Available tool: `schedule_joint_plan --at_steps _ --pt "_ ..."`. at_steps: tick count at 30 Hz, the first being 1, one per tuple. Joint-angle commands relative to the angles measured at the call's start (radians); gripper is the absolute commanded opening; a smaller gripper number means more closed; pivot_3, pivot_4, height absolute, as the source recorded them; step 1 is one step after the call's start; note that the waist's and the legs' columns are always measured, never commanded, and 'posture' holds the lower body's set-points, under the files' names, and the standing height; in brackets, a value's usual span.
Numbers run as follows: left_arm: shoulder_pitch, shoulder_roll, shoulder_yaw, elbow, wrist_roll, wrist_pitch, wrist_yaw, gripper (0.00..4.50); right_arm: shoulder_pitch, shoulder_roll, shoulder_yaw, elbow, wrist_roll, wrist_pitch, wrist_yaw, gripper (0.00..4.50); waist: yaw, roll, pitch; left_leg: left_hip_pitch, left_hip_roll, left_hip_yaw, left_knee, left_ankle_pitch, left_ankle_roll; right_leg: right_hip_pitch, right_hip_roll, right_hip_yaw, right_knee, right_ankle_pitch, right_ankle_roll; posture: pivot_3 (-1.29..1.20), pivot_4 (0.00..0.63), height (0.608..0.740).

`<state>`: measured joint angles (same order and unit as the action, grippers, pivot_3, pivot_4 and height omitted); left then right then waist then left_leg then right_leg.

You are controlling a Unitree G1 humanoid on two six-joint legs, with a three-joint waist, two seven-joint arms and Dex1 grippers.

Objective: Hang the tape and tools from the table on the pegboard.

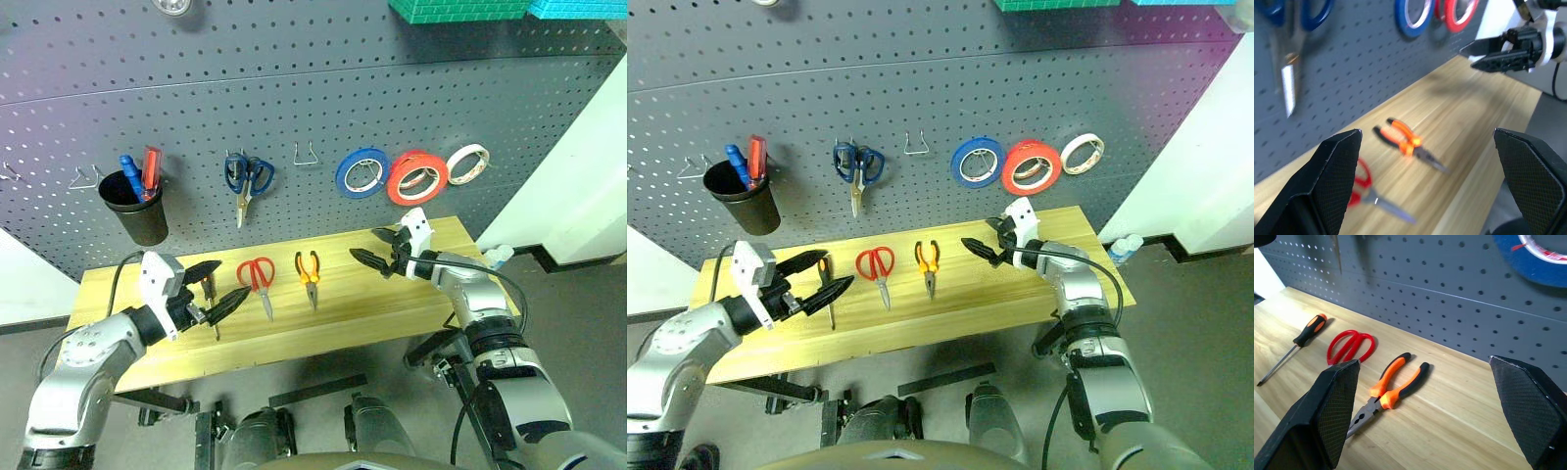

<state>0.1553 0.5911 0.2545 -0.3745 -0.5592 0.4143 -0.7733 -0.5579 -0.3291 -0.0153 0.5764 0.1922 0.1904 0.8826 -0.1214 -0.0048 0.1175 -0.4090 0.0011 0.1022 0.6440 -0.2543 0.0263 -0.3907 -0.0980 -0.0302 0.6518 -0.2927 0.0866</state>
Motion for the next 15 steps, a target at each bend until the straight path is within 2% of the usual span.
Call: schedule_joint_plan --at_steps 1,15 --pt "0.028 0.011 0.056 -0.056 -0.027 -0.002 0.009 4.50 -0.020 0.026 0.008 -0.017 0.012 0.000 -0.006 4.42 0.003 0.000 0.000 0.000 0.000 0.000 0.000 0.000 0.000 0.000 0.000 0.000 0.000 0.000 -0.001 -0.09 0.091 0.740" --pt "0.081 -0.005 0.066 -0.099 -0.037 -0.008 0.051 4.50 -0.041 0.060 0.012 -0.012 0.032 -0.032 0.005 4.42 0.027 0.000 0.000 0.000 0.000 0.000 -0.002 0.000 0.000 -0.001 0.000 0.000 -0.002 -0.001 -0.002 -0.06 0.097 0.740"
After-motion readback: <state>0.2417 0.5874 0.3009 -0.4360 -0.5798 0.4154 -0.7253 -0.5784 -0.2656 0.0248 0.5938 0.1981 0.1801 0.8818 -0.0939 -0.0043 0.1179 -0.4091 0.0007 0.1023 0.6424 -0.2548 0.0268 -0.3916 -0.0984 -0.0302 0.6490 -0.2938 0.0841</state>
